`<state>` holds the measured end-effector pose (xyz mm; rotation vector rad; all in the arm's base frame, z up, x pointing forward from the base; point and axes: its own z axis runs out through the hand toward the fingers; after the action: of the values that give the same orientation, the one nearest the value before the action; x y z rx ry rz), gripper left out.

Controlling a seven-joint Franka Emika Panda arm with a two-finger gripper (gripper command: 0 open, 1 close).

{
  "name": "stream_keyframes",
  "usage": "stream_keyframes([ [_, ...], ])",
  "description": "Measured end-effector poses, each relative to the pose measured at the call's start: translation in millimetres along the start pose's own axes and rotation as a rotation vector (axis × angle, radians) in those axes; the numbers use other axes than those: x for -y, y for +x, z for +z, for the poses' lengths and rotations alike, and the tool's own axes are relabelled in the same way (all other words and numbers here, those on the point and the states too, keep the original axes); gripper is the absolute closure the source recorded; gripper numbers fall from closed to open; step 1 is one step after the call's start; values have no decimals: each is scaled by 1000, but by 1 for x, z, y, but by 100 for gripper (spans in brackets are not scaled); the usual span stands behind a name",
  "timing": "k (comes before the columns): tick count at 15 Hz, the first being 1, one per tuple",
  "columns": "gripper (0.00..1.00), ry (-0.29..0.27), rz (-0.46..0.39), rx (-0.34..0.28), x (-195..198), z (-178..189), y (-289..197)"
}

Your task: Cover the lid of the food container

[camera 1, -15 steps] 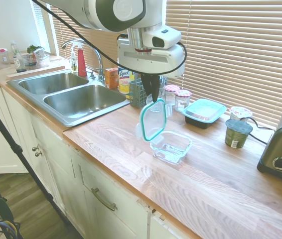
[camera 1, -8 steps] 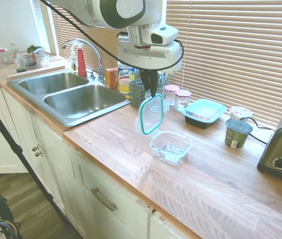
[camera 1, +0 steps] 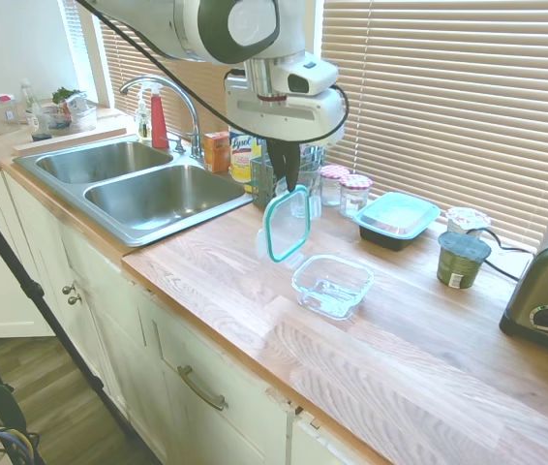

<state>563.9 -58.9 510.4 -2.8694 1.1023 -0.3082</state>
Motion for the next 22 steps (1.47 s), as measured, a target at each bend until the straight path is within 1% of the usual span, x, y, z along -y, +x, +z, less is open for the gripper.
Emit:
stream_keyframes([
  [4, 100, -7, 27, 4, -11, 6, 14],
  [11, 100, 18, 65, 24, -65, 8, 47],
  [16, 100, 26, 92, 66, -99, 36, 71],
  [22, 100, 32, 117, 94, -113, 66, 112],
])
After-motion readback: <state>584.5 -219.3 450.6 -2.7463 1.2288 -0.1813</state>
